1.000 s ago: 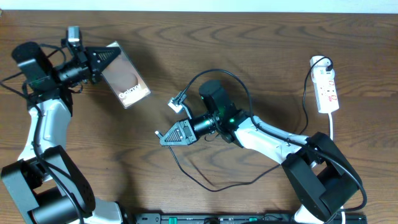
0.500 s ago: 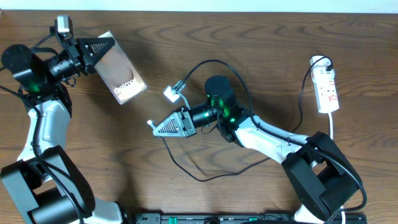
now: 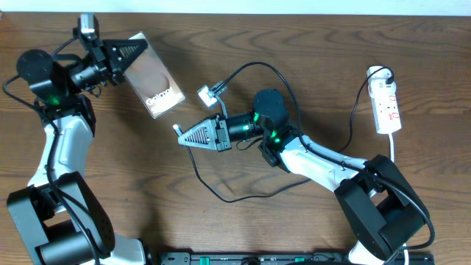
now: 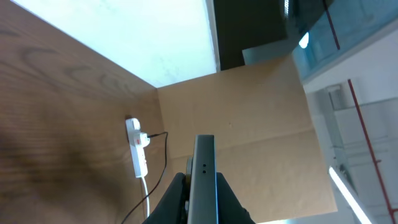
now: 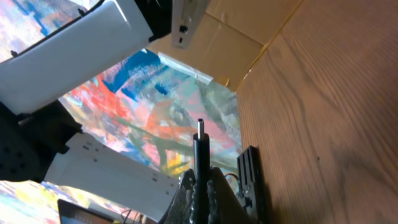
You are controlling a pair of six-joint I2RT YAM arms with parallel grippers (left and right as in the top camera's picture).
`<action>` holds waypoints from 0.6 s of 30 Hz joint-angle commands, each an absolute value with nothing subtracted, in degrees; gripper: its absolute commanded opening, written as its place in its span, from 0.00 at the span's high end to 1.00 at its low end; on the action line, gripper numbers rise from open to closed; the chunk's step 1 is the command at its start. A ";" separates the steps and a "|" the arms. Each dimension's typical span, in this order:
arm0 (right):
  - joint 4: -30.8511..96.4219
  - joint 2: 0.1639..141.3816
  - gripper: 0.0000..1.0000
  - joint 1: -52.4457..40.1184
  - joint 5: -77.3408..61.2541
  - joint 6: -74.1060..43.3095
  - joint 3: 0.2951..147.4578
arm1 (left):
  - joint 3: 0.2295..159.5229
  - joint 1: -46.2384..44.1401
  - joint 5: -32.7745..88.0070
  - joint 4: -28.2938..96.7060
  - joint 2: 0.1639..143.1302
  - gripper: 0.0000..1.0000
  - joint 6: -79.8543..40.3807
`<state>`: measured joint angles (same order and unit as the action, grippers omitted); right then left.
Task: Plug charger to phone and switch on socket
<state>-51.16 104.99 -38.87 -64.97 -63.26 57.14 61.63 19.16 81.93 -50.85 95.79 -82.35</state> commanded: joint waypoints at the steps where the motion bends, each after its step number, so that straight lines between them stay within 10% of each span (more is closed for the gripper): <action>1: -51.92 105.10 0.99 -38.30 -62.92 -64.90 57.32 | 62.15 18.55 80.51 -52.97 94.72 0.92 -83.02; 18: -56.21 105.10 0.99 -36.93 -60.97 -64.82 57.32 | 62.15 18.37 80.97 -53.08 94.72 0.92 -81.49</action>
